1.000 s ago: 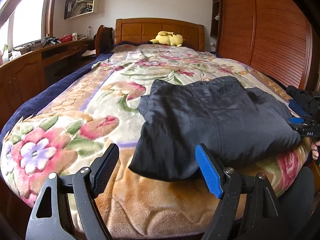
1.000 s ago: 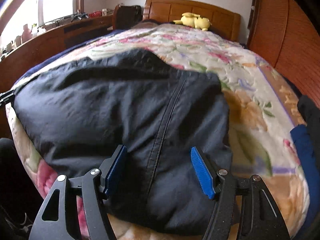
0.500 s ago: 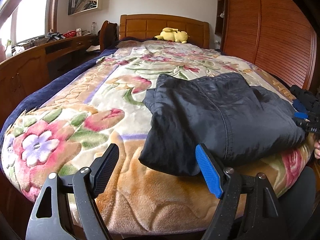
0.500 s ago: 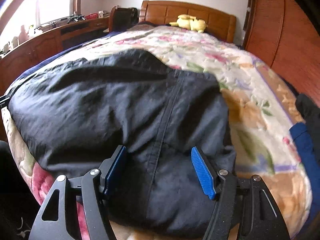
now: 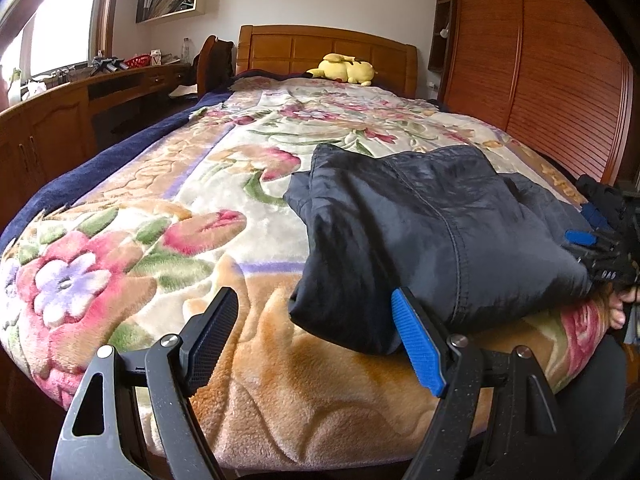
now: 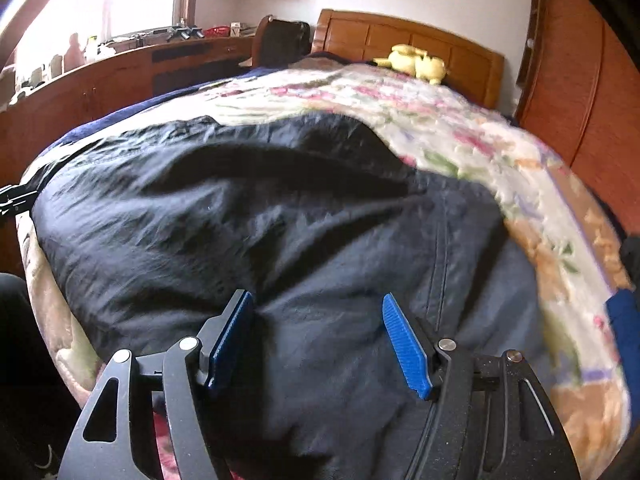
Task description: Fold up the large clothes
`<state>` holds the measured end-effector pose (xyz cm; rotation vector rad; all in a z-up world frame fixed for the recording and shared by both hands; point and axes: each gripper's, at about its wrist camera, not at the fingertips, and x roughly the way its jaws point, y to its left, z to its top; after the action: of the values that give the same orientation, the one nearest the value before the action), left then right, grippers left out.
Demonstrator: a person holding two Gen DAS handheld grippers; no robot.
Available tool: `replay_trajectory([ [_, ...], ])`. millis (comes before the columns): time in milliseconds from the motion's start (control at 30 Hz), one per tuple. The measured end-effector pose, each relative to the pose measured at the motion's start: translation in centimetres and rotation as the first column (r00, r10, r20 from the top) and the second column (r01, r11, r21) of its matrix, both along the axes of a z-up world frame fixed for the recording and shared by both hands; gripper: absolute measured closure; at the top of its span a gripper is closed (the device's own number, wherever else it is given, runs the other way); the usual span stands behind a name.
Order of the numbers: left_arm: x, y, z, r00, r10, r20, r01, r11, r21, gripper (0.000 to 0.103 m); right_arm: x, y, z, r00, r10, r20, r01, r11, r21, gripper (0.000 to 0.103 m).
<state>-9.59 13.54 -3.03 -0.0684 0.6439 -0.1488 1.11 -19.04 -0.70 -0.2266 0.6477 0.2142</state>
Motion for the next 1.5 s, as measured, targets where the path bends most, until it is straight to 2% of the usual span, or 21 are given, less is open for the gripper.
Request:
replay_trajectory([
  [100, 0.1, 0.3, 0.0, 1.0, -0.01, -0.002, 0.009, 0.999, -0.035, 0.024, 0.0, 0.6, -0.3, 1.0, -0.008, 0.012, 0.008, 0.999, -0.035, 0.033],
  [233, 0.6, 0.5, -0.1, 0.997, -0.076, 0.002, 0.076, 0.991, -0.109, 0.062, 0.2, 1.1, -0.3, 1.0, -0.013, 0.018, 0.013, 0.999, -0.041, 0.033],
  [267, 0.7, 0.4, -0.1, 0.996, -0.09, -0.005, 0.089, 0.989, -0.114, 0.071, 0.0, 1.1, -0.3, 1.0, -0.012, 0.02, 0.013, 0.999, -0.035, 0.033],
  [300, 0.8, 0.1, 0.0, 0.995, -0.101, -0.008, 0.1, 0.989, -0.11, 0.076, -0.1, 1.1, -0.4, 1.0, -0.013, 0.023, 0.014, 0.999, -0.031, 0.033],
  [333, 0.8, -0.1, 0.2, 0.994, -0.11, -0.007, 0.108, 0.989, -0.1, 0.086, -0.1, 1.1, -0.5, 1.0, -0.014, 0.025, 0.014, 1.0, -0.027, 0.033],
  [367, 0.8, -0.5, 0.6, 0.994, -0.114, -0.002, 0.113, 0.99, -0.081, 0.09, -0.1, 1.0, -0.6, 1.0, -0.014, 0.027, 0.015, 1.0, -0.026, 0.033],
  [467, 0.5, -1.2, 2.1, 0.993, -0.113, 0.03, 0.115, 0.992, -0.052, 0.094, -0.4, 0.5, -0.6, 1.0, -0.013, 0.026, 0.014, 1.0, -0.02, 0.033],
  [633, 0.5, -3.7, 6.4, 0.982, -0.148, 0.12, 0.151, 0.989, -0.01, 0.095, -1.5, -0.8, 0.5, 1.0, -0.008, 0.024, 0.008, 0.999, 0.032, 0.033],
  [733, 1.3, -6.3, 9.4, 0.967, -0.189, 0.172, 0.188, 0.982, 0.025, 0.095, -2.6, -2.2, 1.3, 0.998, -0.038, 0.044, 0.036, 0.999, 0.039, 0.033],
  [833, 1.9, -10.0, 12.5, 0.941, -0.256, 0.221, 0.249, 0.967, 0.059, 0.096, -3.7, -4.0, 2.0, 0.996, -0.071, 0.062, 0.068, 0.996, 0.052, 0.033],
  [967, 3.1, -16.9, 15.7, 0.895, -0.368, 0.252, 0.345, 0.929, 0.132, 0.096, -5.8, -6.5, 3.1, 0.989, -0.121, 0.091, 0.114, 0.99, 0.08, 0.033],
  [1133, 3.8, -25.2, 16.8, 0.838, -0.493, 0.233, 0.456, 0.868, 0.198, 0.096, -8.5, -9.0, 4.1, 0.977, -0.175, 0.123, 0.163, 0.981, 0.103, 0.033],
  [1233, 3.5, -29.9, 16.8, 0.8, -0.562, 0.213, 0.526, 0.826, 0.203, 0.096, -10.0, -10.1, 4.4, 0.97, -0.202, 0.136, 0.188, 0.976, 0.109, 0.033],
  [1400, 1.9, -34.3, 16.7, 0.74, -0.645, 0.193, 0.62, 0.764, 0.176, 0.096, -12.0, -10.9, 4.5, 0.96, -0.237, 0.146, 0.221, 0.968, 0.118, 0.033],
  [1433, 1.7, -35.0, 16.4, 0.731, -0.657, 0.183, 0.635, 0.754, 0.169, 0.096, -12.3, -11.0, 4.5, 0.96, -0.241, 0.145, 0.225, 0.967, 0.118, 0.033],
  [1500, 1.7, -35.5, 16.0, 0.731, -0.664, 0.153, 0.645, 0.747, 0.159, 0.096, -12.5, -11.2, 4.3, 0.958, -0.251, 0.14, 0.236, 0.965, 0.116, 0.033],
])
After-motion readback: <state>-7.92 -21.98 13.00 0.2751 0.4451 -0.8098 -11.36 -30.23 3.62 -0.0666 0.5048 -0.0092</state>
